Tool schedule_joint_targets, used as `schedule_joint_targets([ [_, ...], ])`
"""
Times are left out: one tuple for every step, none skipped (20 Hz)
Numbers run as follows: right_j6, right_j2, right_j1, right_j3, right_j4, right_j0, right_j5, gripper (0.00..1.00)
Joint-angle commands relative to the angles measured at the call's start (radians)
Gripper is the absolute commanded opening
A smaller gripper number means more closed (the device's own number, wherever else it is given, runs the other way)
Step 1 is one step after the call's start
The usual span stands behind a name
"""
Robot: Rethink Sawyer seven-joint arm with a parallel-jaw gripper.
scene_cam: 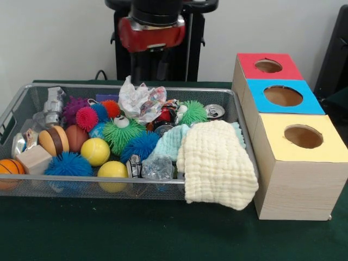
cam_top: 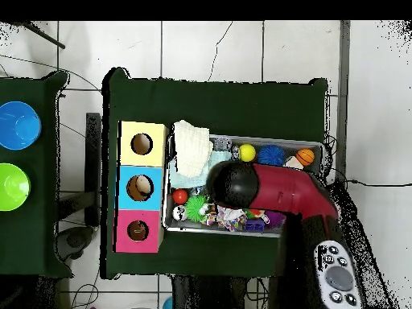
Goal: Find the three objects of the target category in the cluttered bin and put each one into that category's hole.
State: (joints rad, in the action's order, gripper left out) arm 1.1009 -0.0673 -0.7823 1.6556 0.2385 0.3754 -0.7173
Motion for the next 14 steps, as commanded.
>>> schedule_joint_targets([
  [-0.119,-0.065,0.011,0.003,0.058,0.155,-0.05,1.0],
  [-0.137,-0.08,0.017,0.005,0.062,0.178,-0.05,1.0],
  [-0.15,-0.092,0.026,0.002,0.068,0.196,-0.048,1.0],
  [-0.163,-0.103,0.031,0.001,0.073,0.215,-0.047,1.0],
  [-0.175,-0.115,0.036,-0.003,0.077,0.232,-0.048,1.0],
  [-0.183,-0.125,0.04,-0.007,0.078,0.245,-0.051,1.0],
  [-0.191,-0.135,0.043,-0.012,0.079,0.259,-0.055,1.0],
  [-0.195,-0.146,0.045,-0.016,0.077,0.271,-0.058,1.0],
  [-0.192,-0.155,0.051,-0.025,0.077,0.278,-0.059,1.0],
  [-0.184,-0.167,0.056,-0.03,0.073,0.286,-0.049,1.0],
  [-0.177,-0.179,0.062,-0.034,0.069,0.295,-0.038,1.0],
  [-0.169,-0.192,0.067,-0.033,0.065,0.304,-0.021,1.0],
  [-0.163,-0.203,0.074,-0.035,0.063,0.312,-0.006,1.0],
  [-0.158,-0.208,0.08,-0.037,0.066,0.316,-0.004,1.0],
])
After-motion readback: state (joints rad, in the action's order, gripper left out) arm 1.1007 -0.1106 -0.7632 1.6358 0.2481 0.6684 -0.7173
